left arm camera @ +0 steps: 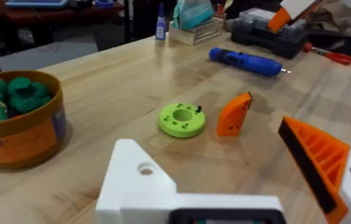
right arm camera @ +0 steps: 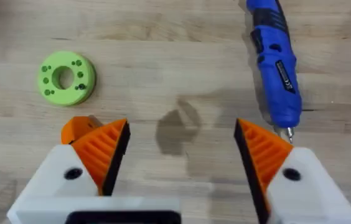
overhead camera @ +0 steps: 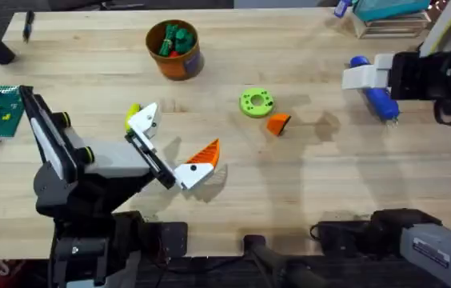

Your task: Pick up the gripper from the table and insert it into the empty holder that is missing its gripper. Then pick up a screw, insert it into the mounting hole, and use the screwdriver to tighten it. Finally, clean up the table by picking up the vegetable and placing it into the bucket.

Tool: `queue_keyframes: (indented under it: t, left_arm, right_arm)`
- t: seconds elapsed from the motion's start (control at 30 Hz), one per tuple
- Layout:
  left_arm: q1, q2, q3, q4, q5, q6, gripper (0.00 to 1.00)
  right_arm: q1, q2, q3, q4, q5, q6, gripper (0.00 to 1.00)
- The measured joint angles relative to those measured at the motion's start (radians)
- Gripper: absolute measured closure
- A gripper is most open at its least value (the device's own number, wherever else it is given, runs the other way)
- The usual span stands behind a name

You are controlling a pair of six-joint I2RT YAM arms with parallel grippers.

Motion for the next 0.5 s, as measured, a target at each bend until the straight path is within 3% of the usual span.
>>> queue_keyframes:
  t: [0.5]
  left_arm:
    - [0.0, 0.0, 0.0, -0.005, 0.042, -0.033, 0.015]
  right_arm:
    - [0.0, 0.0, 0.0, 0.0, 0.0, 0.0, 0.008]
